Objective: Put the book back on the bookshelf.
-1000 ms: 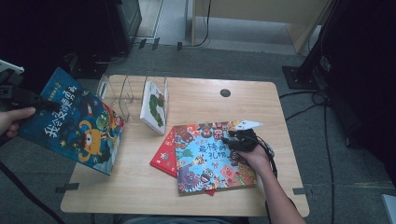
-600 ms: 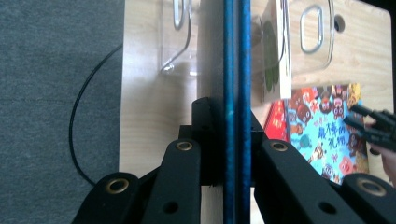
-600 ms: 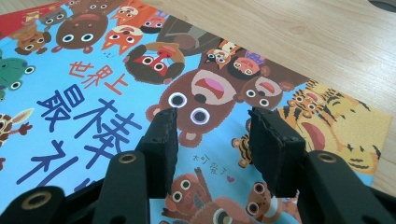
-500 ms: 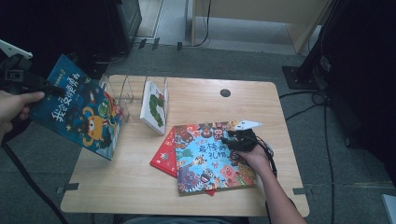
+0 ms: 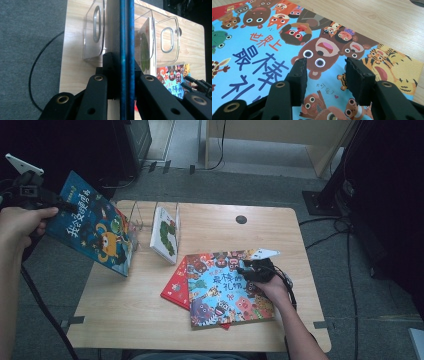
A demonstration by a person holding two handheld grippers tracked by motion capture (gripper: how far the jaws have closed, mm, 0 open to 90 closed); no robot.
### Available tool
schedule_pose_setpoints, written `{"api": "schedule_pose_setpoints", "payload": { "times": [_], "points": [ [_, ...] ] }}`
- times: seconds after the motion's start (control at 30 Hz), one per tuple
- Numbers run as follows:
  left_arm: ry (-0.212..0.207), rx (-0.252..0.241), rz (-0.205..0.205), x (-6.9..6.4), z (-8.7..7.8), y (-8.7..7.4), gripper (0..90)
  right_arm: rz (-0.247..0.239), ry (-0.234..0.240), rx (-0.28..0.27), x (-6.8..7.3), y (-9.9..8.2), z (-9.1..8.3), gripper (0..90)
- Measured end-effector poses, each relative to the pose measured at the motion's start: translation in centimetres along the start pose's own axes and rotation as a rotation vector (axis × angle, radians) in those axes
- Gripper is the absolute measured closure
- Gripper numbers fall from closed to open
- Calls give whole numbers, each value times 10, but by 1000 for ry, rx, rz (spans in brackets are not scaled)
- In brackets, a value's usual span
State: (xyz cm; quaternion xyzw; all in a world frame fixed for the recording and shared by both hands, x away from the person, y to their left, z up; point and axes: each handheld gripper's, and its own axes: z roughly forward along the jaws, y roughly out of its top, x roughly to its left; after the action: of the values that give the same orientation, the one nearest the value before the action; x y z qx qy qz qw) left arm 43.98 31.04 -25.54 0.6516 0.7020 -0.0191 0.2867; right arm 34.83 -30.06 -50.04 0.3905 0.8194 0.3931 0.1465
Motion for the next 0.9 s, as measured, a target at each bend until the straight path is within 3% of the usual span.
{"api": "schedule_pose_setpoints", "payload": {
  "times": [0.27,0.6,0.7,0.8,0.9],
  "points": [
    [2,0,23,-2,15,7,832,-2,0,0,1,0,0,527],
    [10,-16,11,6,16,11,825,-3,0,0,1,-1,-1,527],
    [9,-47,45,6,14,9,787,-3,0,0,1,-1,-1,527],
    [17,-41,55,7,13,7,745,-2,-2,-1,2,-1,-1,527],
    [-3,-46,49,10,11,6,728,-4,-4,-1,2,-1,-1,527]
  ]
}}
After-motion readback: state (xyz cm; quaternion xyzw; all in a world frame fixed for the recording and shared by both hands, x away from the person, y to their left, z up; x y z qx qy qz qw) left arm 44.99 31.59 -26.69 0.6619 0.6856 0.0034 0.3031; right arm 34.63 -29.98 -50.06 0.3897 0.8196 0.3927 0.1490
